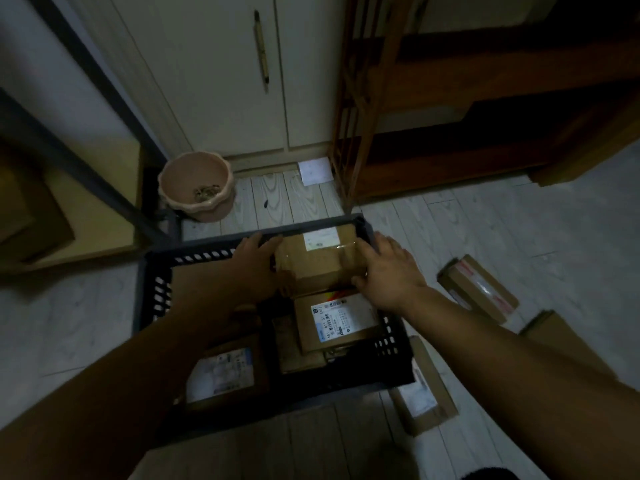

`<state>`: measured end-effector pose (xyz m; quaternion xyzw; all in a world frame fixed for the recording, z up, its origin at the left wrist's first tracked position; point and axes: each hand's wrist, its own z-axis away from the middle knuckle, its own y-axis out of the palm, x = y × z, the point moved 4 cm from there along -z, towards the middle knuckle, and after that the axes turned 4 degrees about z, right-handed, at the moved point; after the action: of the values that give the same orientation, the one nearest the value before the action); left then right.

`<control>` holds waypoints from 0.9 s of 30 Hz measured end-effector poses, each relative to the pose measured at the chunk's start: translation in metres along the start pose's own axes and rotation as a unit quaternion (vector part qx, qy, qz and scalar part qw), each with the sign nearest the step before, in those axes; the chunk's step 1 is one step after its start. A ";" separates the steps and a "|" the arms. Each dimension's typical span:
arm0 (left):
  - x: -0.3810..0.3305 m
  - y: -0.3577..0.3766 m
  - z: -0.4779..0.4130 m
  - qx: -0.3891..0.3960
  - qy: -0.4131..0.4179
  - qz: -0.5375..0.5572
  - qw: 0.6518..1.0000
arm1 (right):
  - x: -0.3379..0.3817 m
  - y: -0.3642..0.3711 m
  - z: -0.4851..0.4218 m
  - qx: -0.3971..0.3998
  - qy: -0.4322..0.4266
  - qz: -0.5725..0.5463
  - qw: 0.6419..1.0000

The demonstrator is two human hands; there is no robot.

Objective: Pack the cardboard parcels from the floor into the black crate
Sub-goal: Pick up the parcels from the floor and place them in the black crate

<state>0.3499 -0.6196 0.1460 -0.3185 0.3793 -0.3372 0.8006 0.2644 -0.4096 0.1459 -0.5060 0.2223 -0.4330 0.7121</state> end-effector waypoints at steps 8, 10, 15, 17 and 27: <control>-0.105 -0.133 0.199 0.044 -0.009 0.007 0.999 | 0.006 -0.197 0.134 0.093 0.036 -0.021 0.995; -0.110 -0.156 0.239 0.042 -0.040 0.019 0.998 | 0.001 -0.242 0.169 0.096 0.052 -0.066 0.992; -0.147 -0.215 0.328 -0.017 -0.074 0.023 0.997 | -0.019 -0.312 0.238 0.071 0.070 -0.139 0.985; -0.162 -0.227 0.353 -0.048 -0.070 0.043 0.995 | -0.024 -0.326 0.265 0.054 0.068 -0.150 0.985; -0.282 -0.226 0.445 -0.072 0.098 0.044 0.992 | -0.071 -0.354 0.448 -0.067 0.130 -0.160 0.976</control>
<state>0.5111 -0.4151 0.6564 -0.3241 0.4931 -0.3033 0.7482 0.4266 -0.1531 0.6354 -0.5213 0.2578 -0.5875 0.5627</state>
